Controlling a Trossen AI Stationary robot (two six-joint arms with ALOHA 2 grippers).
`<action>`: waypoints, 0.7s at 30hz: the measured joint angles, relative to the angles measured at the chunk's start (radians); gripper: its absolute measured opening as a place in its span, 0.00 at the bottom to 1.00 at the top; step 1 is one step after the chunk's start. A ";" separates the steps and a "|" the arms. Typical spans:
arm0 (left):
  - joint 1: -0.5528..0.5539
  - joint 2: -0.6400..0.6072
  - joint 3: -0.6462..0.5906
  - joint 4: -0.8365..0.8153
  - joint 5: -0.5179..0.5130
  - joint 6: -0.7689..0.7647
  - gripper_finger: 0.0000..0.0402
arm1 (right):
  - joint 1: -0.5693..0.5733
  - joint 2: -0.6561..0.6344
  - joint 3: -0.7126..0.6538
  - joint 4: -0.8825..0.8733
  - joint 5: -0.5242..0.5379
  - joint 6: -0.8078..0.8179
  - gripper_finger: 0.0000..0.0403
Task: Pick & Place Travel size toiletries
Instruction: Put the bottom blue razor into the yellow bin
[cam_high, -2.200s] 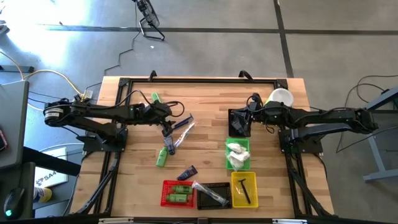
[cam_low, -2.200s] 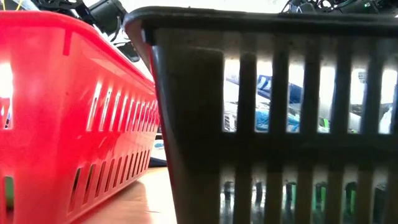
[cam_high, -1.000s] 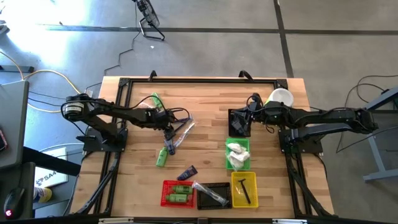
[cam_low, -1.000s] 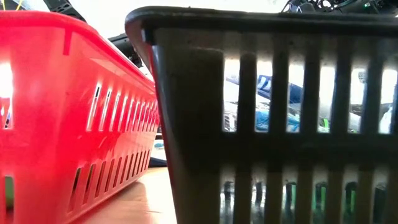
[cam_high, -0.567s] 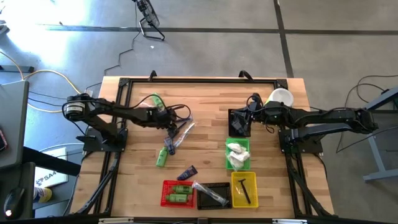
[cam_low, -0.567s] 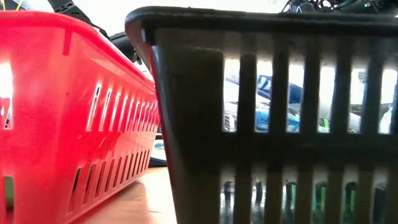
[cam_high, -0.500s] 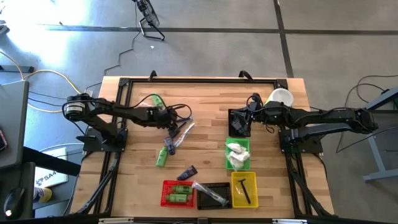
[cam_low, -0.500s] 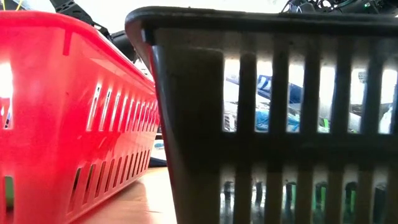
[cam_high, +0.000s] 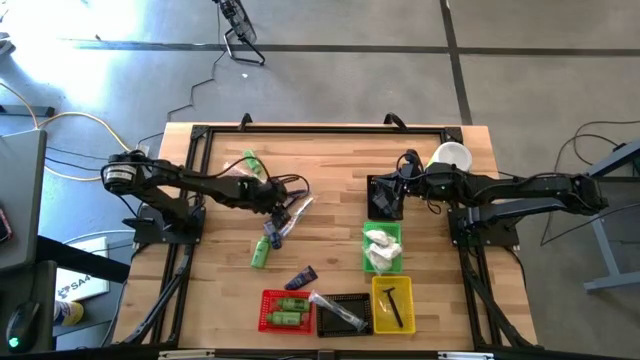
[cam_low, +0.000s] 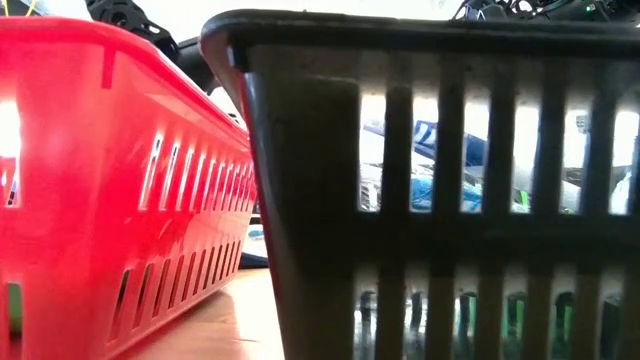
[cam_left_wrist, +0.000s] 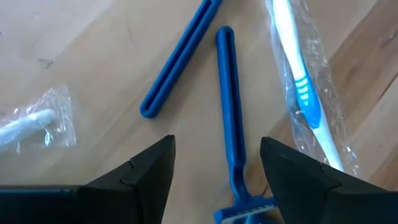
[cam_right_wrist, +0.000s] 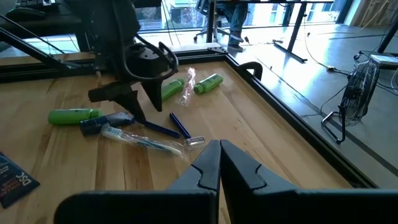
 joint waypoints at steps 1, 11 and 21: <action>-0.010 0.000 0.000 -0.001 -0.011 -0.008 0.58 | 0.000 0.000 0.000 0.000 0.000 0.000 0.01; -0.053 -0.001 0.000 0.001 -0.052 -0.041 0.58 | 0.000 0.000 0.000 0.000 0.000 0.000 0.01; -0.052 0.007 0.000 0.006 -0.100 -0.041 0.58 | 0.000 0.000 0.000 0.000 0.000 0.000 0.01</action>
